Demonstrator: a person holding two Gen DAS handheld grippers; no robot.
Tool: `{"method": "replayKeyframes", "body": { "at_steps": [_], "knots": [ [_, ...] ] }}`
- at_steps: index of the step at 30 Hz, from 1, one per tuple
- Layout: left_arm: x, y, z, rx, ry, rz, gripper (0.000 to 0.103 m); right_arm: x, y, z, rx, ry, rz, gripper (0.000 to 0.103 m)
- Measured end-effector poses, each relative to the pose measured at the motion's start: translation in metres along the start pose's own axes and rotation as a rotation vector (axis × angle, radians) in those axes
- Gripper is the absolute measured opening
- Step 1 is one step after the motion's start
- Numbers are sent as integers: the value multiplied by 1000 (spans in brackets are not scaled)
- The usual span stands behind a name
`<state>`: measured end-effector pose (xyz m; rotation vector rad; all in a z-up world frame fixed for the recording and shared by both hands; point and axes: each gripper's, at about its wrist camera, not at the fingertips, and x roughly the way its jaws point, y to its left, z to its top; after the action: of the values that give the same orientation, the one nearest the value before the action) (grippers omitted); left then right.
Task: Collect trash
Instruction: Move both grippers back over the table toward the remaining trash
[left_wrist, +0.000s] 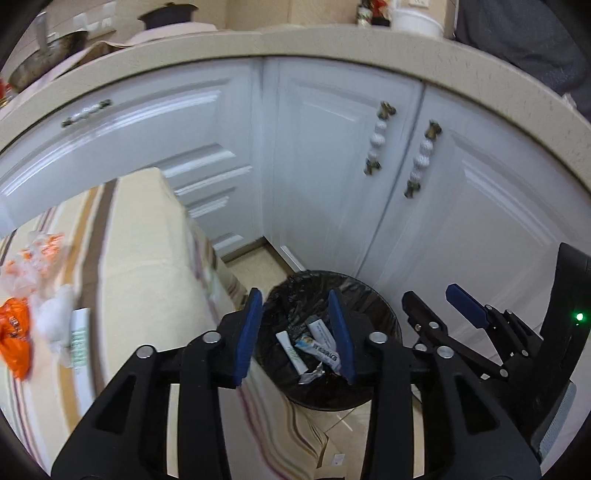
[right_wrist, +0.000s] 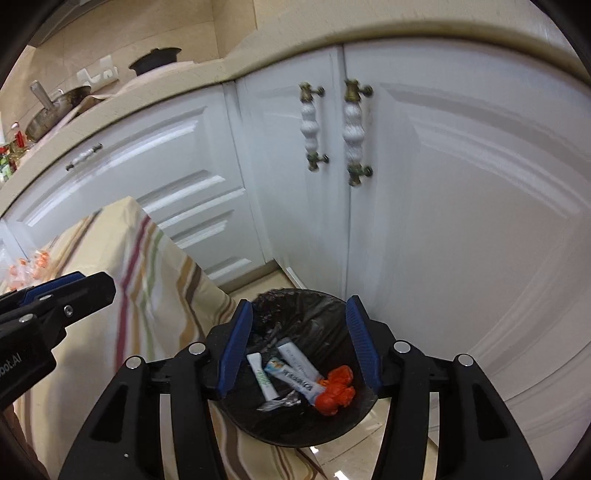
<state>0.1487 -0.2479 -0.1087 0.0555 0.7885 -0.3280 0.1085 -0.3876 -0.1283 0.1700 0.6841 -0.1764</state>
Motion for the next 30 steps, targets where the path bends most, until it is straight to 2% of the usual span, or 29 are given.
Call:
{"method": "replayKeyframes", "body": {
  "at_steps": [7, 9, 11, 13, 17, 20, 23, 30],
  "knots": [
    [-55, 52, -1, -46, -98, 83, 51, -40, 42, 10, -25, -71, 77, 53],
    [-71, 74, -5, -67, -120, 126, 52, -47, 56, 11, -35, -86, 103, 53],
    [-84, 96, -10, -88, -137, 178, 59, -55, 72, 11, -53, -99, 131, 53],
    [-95, 117, -16, -110, -147, 231, 60, -59, 88, 11, -69, -104, 157, 53],
    [-108, 168, -30, -181, -146, 362, 67, -64, 123, 5, -112, -98, 209, 53],
    [-111, 200, -37, -251, -137, 419, 68, -66, 147, -2, -146, -83, 241, 53],
    [-109, 221, -40, -273, -125, 448, 72, -66, 167, -8, -171, -67, 267, 53],
    [-87, 240, -39, -270, -84, 444, 76, -68, 196, -18, -217, -43, 295, 53]
  ]
}}
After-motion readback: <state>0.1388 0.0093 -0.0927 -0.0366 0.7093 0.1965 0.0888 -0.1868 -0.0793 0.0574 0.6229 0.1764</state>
